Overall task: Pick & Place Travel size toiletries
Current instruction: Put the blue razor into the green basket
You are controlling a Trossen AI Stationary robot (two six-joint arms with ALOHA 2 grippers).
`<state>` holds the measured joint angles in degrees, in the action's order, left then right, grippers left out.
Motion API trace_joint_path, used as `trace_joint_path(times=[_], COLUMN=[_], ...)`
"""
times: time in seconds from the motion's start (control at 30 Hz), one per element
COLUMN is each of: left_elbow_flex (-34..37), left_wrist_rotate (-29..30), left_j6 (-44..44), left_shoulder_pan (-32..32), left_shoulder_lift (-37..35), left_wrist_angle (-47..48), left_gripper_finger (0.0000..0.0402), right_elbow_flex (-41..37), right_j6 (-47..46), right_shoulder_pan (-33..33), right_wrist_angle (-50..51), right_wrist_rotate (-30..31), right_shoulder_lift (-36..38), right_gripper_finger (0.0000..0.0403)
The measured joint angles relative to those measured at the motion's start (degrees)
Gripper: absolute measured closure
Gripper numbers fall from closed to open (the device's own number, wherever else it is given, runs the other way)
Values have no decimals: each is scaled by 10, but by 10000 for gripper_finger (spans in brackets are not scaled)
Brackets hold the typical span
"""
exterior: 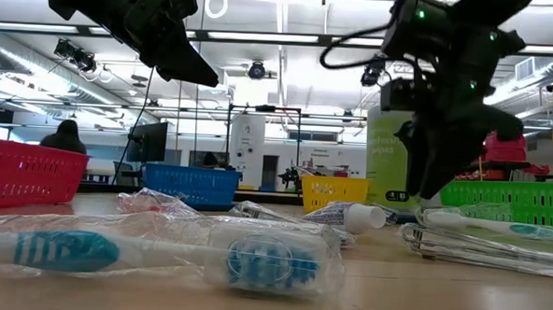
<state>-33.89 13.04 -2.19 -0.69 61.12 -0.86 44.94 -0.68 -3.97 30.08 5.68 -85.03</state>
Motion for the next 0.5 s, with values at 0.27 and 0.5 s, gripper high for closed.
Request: trace_joint_path(times=[0.27,0.5], left_elbow_flex=[0,0], left_wrist_rotate=[0,1], left_j6=[0,0], left_shoulder_pan=[0,0], left_shoulder_lift=[0,0], left_wrist_angle=[0,0], left_gripper_finger=[283,283], right_elbow_flex=[-57,-78], right_j6=[-3,1], right_shoulder_pan=[22,35], right_wrist_angle=[-111,-111], right_wrist_rotate=[16,15], right_shoulder_lift=[0,0], right_gripper_finger=[232,241])
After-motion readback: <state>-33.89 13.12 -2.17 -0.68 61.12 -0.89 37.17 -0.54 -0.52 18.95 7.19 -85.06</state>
